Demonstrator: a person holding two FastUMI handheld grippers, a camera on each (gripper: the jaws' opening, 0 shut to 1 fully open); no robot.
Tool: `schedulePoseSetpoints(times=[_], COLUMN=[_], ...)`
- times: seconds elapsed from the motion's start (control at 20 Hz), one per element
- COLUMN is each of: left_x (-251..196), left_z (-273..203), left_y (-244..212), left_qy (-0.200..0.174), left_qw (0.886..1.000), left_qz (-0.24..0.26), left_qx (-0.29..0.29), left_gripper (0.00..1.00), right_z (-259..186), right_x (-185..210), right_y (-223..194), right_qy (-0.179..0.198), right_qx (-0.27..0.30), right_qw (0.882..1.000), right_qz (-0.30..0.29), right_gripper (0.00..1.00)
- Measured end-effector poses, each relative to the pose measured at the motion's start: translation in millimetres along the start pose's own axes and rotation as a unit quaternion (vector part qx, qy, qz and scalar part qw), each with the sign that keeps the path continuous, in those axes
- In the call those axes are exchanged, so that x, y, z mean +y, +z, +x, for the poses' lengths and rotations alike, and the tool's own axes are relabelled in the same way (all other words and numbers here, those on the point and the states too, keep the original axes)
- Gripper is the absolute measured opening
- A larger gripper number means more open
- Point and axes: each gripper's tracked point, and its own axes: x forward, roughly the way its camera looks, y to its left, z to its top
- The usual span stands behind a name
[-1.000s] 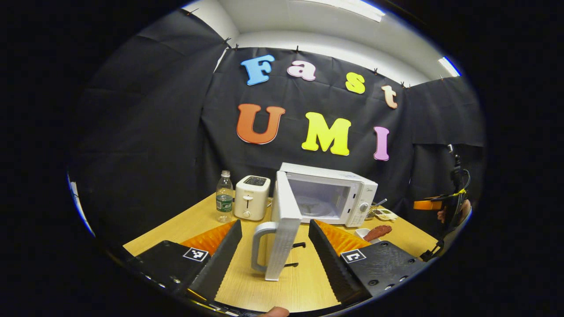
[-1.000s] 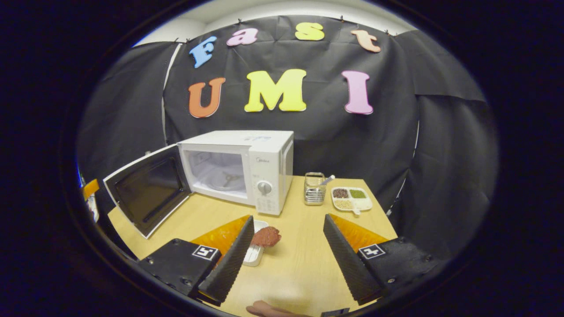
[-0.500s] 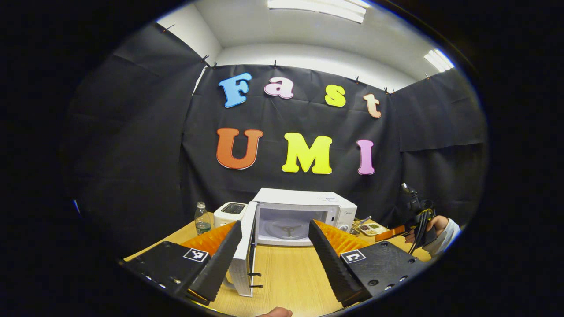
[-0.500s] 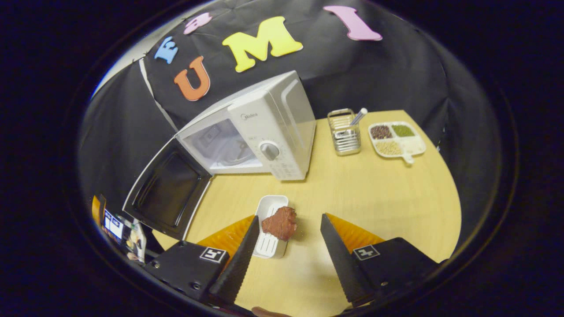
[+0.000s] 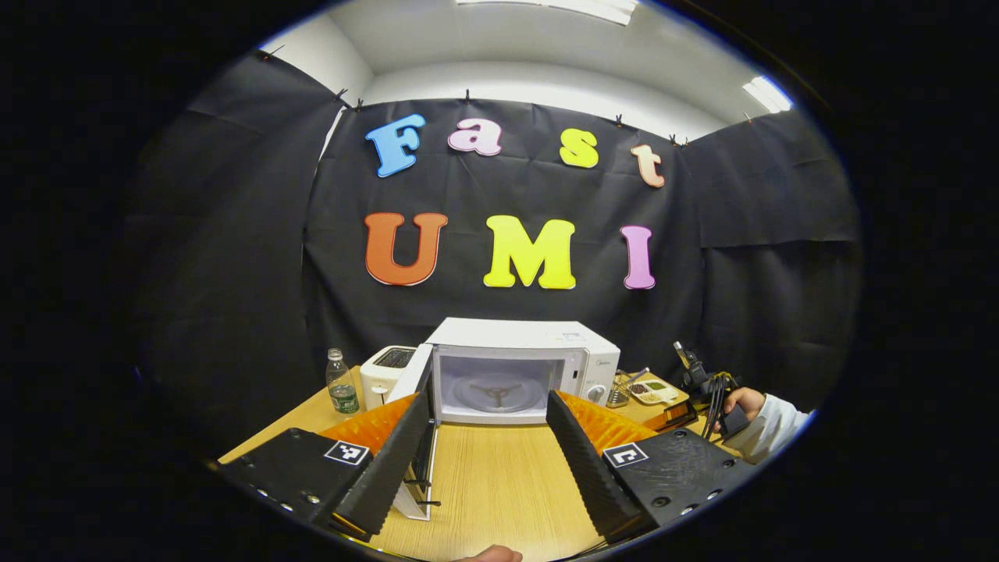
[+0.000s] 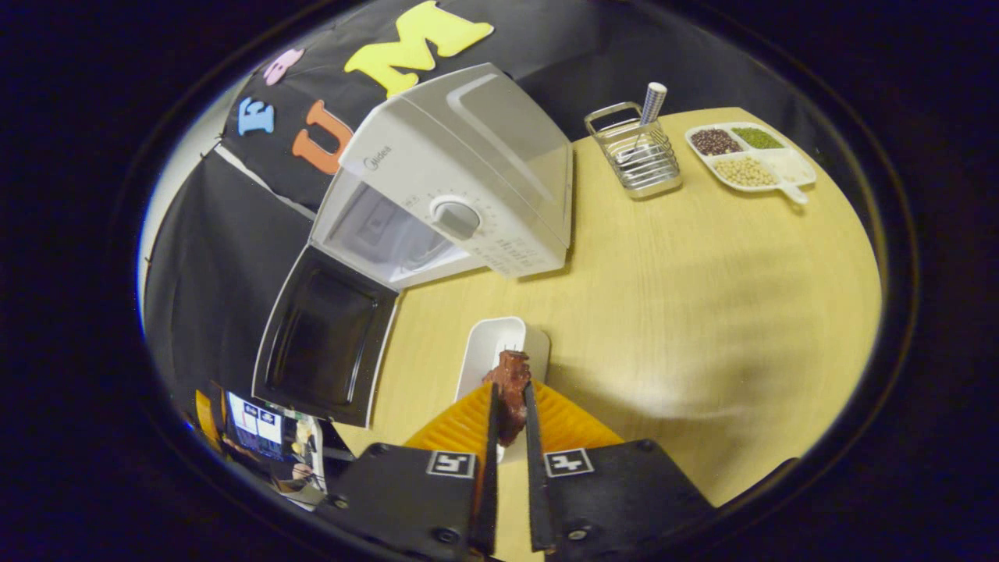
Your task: Open the microwave oven with the left hand, put the food in, and close the microwave oven.
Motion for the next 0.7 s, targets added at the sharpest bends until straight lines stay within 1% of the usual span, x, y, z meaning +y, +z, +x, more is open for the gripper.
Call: schedulePoseSetpoints(times=[0.05, 0.1, 0.2, 0.3, 0.45, 0.6, 0.7], left_x=[1, 3, 8, 10, 11, 18, 22], left_z=[1, 0, 0, -1, -3, -3, -4], left_y=[-4, -5, -8, -8, -12, -15, -15], left_qy=[0.004, 0.008, 0.016, 0.014, 0.007, 0.012, 0.015], left_qw=[1.000, 1.000, 1.000, 1.000, 1.000, 1.000, 1.000], left_qz=[0.003, 0.007, 0.011, 0.009, 0.006, 0.006, 0.007], left_qx=[0.008, 0.013, 0.015, 0.015, 0.016, 0.017, 0.017], left_gripper=[0.93, 0.93, 0.93, 0.93, 0.93, 0.93, 0.93], right_z=[-5, -11, -24, -36, -49, -49, -43], right_x=[3, 5, 15, 30, 61, 91, 111], right_y=[-1, -3, -5, -6, -12, -20, -23], right_qy=[-0.007, -0.023, -0.059, -0.091, -0.121, -0.140, -0.144], right_qx=[-0.006, -0.015, -0.036, -0.061, -0.097, -0.125, -0.144], right_qw=[1.000, 0.999, 0.992, 0.981, 0.959, 0.939, 0.929], right_qz=[-0.018, -0.046, -0.105, -0.160, -0.236, -0.289, -0.310], right_gripper=[0.13, 0.11, 0.11, 0.11, 0.11, 0.11, 0.11])
